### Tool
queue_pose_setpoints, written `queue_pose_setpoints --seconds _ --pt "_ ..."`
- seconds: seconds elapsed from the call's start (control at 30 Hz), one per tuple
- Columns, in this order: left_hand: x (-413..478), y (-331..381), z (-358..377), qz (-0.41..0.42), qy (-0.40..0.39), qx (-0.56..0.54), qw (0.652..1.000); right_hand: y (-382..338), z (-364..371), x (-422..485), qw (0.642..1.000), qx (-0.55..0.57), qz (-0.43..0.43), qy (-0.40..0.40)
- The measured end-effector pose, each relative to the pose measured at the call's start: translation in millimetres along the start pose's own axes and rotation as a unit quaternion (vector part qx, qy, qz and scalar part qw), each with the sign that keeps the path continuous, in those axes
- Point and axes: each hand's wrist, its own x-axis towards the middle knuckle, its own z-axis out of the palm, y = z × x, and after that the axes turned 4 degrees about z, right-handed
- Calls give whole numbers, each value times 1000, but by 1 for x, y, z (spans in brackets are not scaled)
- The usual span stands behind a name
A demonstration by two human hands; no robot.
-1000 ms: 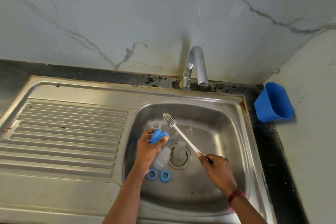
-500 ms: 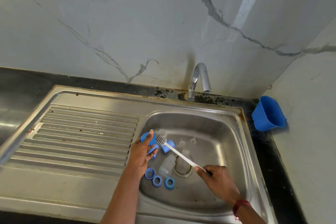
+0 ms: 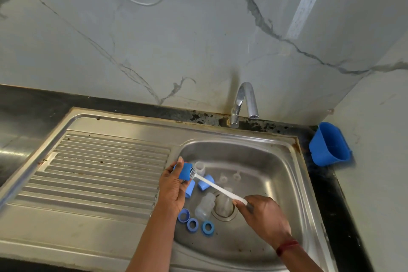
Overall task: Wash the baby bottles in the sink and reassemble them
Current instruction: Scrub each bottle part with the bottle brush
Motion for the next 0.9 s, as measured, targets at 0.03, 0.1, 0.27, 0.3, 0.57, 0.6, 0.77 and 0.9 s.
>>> queue_pose_setpoints --seconds 0.03,0.1,0.27,0.3,0.57,0.6,0.77,0.9 --pt "-1 0 2 -1 3 -1 1000 -2 1 -1 1000 -3 -4 12" --pt "-2 -1 3 -3 20 -2 1000 -5 0 -1 999 -16 -13 38" --pt "-6 -2 7 -23 43 -19 999 -11 -5 -1 997 -58 -17 38" --pt "-6 -2 6 -27 42 -22 999 -13 -5 -1 997 -67 -15 32" --pt "-3 10 -5 10 9 -19 1000 -23 -11 4 995 -98 -26 -19" --pt "-3 11 -7 16 -9 -16 1000 -21 -15 6 996 -82 -20 -30" --pt "-3 15 -13 43 -94 -2 995 -14 -26 8 998 -53 -15 -37" --pt "-2 14 -12 55 -141 -13 988 -13 -24 1 998 46 26 -39"
